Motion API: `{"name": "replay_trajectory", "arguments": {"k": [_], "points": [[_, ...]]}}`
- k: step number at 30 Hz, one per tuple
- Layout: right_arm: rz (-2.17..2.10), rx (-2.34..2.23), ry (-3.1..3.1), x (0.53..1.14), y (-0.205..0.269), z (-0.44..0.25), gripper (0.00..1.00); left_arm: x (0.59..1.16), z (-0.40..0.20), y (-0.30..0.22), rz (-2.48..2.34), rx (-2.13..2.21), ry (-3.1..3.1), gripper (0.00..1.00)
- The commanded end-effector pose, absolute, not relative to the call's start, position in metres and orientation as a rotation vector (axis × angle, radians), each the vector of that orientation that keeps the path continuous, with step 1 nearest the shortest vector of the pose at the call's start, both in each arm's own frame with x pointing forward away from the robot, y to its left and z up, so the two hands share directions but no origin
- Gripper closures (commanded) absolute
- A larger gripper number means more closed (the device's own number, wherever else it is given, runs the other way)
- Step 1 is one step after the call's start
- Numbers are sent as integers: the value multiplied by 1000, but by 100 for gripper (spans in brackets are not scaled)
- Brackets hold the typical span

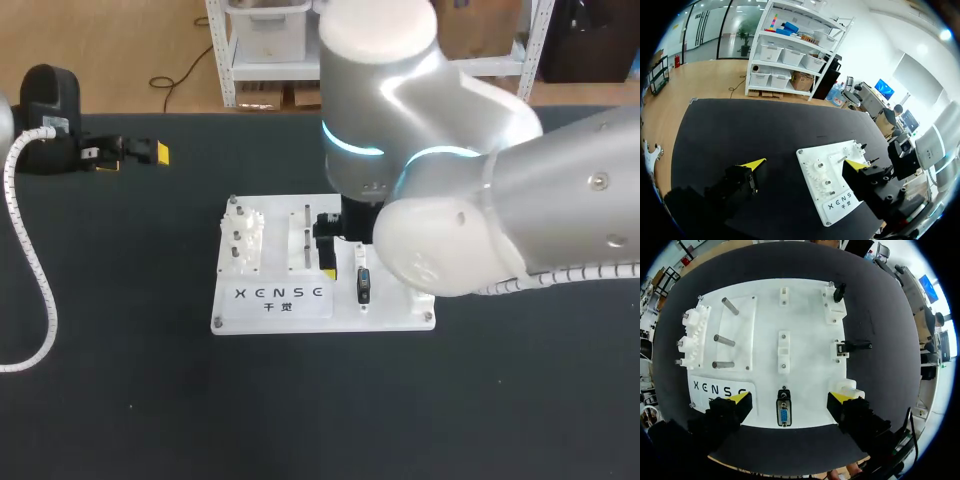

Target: Insert the USB connector, Ethernet cable, and multi-pin plug into their matching sockets one by one.

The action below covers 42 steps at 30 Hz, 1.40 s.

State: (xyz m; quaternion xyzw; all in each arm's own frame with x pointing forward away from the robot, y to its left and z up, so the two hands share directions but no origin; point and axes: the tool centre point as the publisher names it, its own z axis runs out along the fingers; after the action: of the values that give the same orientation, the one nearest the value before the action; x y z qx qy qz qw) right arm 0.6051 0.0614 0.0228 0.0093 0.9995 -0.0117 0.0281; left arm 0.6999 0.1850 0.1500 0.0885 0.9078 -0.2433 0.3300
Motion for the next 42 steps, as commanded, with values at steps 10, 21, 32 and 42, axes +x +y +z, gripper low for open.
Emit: {"name": "replay_trajectory", "arguments": {"k": [10, 21, 32, 42], "points": [[-38, 103, 3092, 605, 62, 20, 0, 700, 150, 185, -636, 232, 2374, 0], [-38, 103, 3092, 605, 62, 20, 0, 700, 150, 185, -636, 232, 2374, 0], [-49, 32, 3103, 599, 69, 16, 0, 700, 150, 185, -636, 232, 2374, 0], [-58, 60, 3101, 599, 66, 16, 55, 700, 150, 185, -636, 232, 2374, 0]]}}
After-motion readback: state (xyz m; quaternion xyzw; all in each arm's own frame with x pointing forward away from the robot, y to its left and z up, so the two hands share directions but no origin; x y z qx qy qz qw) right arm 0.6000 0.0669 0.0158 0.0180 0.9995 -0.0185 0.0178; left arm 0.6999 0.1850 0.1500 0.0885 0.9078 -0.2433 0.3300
